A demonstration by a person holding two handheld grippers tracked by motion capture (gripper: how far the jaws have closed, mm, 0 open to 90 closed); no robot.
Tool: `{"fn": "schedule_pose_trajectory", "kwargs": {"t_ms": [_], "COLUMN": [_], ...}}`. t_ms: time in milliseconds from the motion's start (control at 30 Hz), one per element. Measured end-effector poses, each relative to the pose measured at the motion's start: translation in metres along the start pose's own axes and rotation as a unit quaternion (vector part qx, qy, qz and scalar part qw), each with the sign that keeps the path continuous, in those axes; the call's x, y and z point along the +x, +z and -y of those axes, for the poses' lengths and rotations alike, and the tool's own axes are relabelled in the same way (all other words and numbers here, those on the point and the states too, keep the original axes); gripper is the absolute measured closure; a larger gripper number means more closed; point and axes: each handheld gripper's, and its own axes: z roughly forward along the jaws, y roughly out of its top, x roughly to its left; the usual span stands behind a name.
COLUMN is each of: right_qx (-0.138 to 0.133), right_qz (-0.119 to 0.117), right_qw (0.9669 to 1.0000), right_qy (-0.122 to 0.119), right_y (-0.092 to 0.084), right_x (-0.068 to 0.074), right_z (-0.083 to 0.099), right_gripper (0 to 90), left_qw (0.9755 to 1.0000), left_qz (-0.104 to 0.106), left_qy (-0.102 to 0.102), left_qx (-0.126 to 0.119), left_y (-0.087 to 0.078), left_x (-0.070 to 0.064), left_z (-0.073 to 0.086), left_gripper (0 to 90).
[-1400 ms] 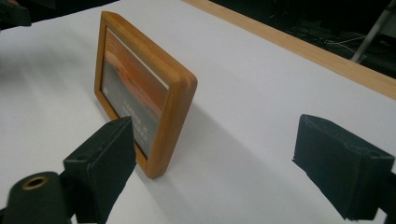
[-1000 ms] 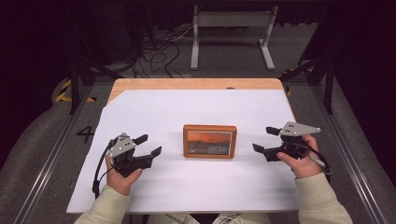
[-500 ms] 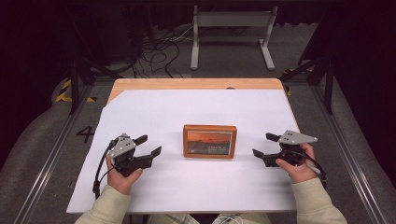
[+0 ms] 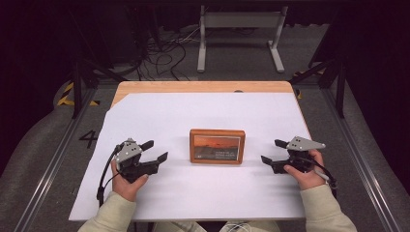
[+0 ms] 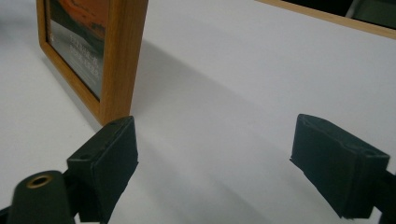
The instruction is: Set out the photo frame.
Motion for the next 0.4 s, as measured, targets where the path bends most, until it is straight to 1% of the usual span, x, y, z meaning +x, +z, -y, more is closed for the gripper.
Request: {"fn": "schedule_pose_trajectory", "kwargs": {"t_ms": [400], "right_qx": [-0.005], "right_qz": [0.002], "right_qw": [1.0000], "right_qy": [-0.006], "right_y": [-0.0015], "right_x": [0.0028], "right_z": [-0.0039], "right_gripper": [14.7], "left_qw": [1.0000], "left_qz": [0.000], "left_qy": [-0.002], "left_qx": [-0.002], "left_y": [-0.0015], "left_x": [0.0004], "left_z": [-0.0001], "left_gripper": [30.8]}}
